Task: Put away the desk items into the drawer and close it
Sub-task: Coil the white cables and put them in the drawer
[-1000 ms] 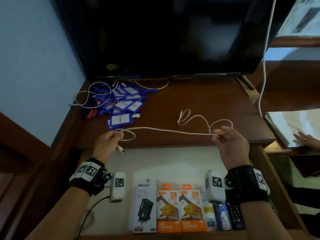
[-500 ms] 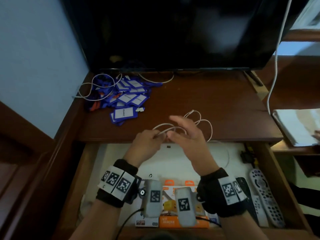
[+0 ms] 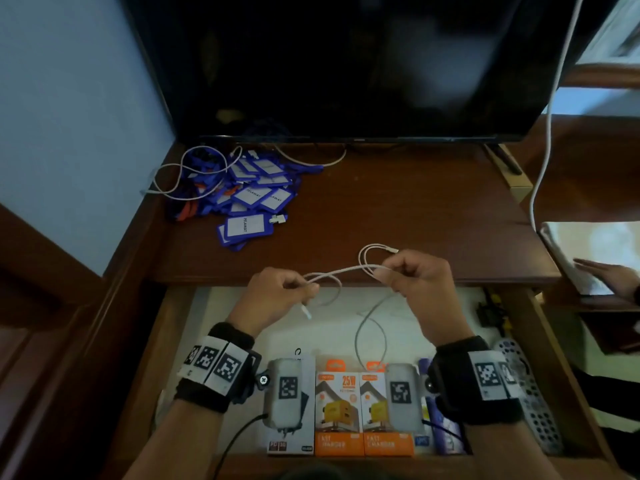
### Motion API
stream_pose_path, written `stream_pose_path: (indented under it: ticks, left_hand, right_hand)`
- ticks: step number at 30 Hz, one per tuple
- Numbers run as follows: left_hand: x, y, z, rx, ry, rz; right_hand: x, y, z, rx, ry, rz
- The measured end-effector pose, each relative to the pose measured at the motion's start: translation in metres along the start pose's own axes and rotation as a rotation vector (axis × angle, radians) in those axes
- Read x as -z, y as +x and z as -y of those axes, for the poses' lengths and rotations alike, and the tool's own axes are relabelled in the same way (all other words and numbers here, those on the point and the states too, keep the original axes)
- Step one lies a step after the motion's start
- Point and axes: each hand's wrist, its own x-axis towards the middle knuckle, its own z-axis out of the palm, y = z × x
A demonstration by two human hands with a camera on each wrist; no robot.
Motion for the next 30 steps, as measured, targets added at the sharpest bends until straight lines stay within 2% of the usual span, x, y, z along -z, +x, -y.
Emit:
stream_pose_path:
  ticks: [6, 9, 13, 18, 21, 25, 26, 28, 30]
  left_hand:
    - [0.012, 0.007, 0.019, 0.058, 0.088, -0.132]
    - [0.016, 0.009, 0.023, 0.067, 0.044, -0.156]
    - [0.024, 0.011, 0.022, 0.053, -0.201, -0.25]
    - [0.039, 0.02, 0.028, 0.088, -0.315, -0.355]
    - [0.049, 0.021, 0.033, 0.127, -0.495, -0.404]
    - [0.052, 0.014, 0.009, 0.204, -0.81, -0.465]
    - [0.052, 0.012, 0.001, 0.195, -0.9, -0.447]
    - [0.05, 0.007, -0.015, 0.11, -1.035, -0.312]
    - [0.047, 0.003, -0.028, 0.022, -1.072, -0.2]
  right_hand:
    - [0.045, 0.01, 0.001, 0.082, 0.033, -0.303]
    - [0.063, 0.011, -0.012, 0.031, 0.087, -0.374]
    - [0.075, 0.013, -0.033, -0.053, 0.125, -0.474]
    - [0.072, 0.021, -0.059, -0.179, 0.137, -0.6]
    - [0.065, 0.023, -0.065, -0.225, 0.09, -0.574]
    - [0.045, 0.013, -0.081, -0.295, -0.053, -0.408]
    - [0.037, 0.008, -0.086, -0.306, -0.097, -0.351]
    - [0.023, -0.003, -0.094, -0.323, -0.166, -0.242]
    - [0.012, -0.009, -0.097, -0.324, -0.194, -0.162]
